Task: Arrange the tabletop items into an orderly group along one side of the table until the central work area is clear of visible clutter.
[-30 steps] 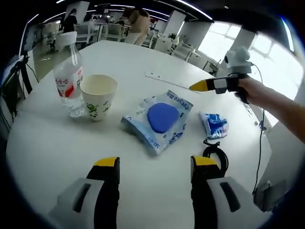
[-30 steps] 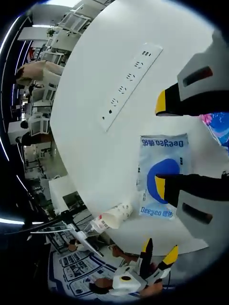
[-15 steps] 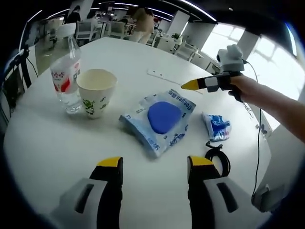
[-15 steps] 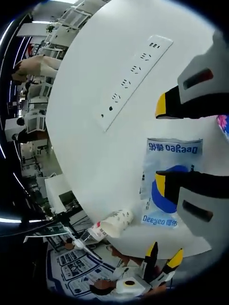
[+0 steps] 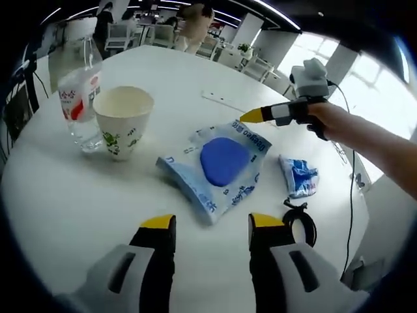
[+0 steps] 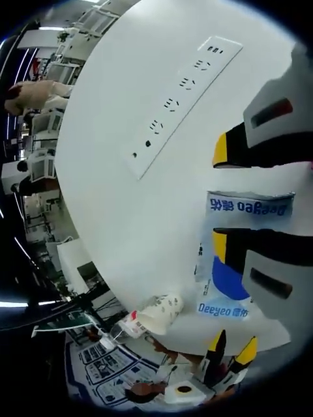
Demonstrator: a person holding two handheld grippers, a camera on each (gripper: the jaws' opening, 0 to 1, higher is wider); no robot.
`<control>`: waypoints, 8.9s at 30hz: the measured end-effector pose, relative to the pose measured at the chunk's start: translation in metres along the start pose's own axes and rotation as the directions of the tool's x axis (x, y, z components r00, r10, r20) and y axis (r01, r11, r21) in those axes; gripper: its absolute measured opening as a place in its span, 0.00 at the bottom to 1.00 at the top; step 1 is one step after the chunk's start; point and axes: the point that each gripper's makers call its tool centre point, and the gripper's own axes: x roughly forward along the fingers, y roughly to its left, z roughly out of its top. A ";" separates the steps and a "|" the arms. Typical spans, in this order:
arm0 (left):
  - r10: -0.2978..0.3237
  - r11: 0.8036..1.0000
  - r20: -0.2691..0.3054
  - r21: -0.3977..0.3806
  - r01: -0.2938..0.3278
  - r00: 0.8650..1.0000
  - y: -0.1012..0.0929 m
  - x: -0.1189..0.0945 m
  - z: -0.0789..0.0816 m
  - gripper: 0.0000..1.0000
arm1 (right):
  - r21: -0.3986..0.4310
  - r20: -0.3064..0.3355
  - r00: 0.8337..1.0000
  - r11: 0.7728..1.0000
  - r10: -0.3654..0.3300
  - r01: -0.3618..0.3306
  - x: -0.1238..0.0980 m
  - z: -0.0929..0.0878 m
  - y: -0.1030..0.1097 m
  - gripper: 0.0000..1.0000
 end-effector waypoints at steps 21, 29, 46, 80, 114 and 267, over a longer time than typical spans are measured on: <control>-0.007 1.000 -0.022 -0.016 0.007 1.000 -0.003 0.021 -0.004 0.34 | 0.033 -0.022 1.000 0.999 0.012 -0.011 0.012 -0.006 -0.005 0.21; -0.006 1.000 -0.029 -0.018 0.005 1.000 -0.002 0.026 -0.005 0.32 | 0.048 -0.030 0.999 0.999 0.022 -0.020 0.015 -0.009 -0.006 0.15; 0.005 0.999 -0.043 -0.034 -0.007 0.999 0.003 0.035 -0.010 0.21 | 0.065 -0.032 0.999 0.997 0.032 -0.030 0.021 -0.013 -0.005 0.04; -0.005 1.000 -0.043 -0.007 0.004 0.999 0.008 0.030 -0.001 0.02 | 0.083 -0.027 1.000 0.997 0.002 0.000 -0.004 -0.021 -0.004 0.00; -0.048 0.997 0.014 0.060 0.047 0.999 0.011 0.015 0.031 0.01 | 0.149 0.071 0.996 0.988 -0.051 0.040 -0.061 -0.018 0.004 0.00; -0.050 0.999 0.018 0.004 0.050 0.999 0.059 0.029 0.047 0.23 | 0.231 0.024 0.997 0.971 -0.072 0.064 -0.057 -0.065 0.024 0.16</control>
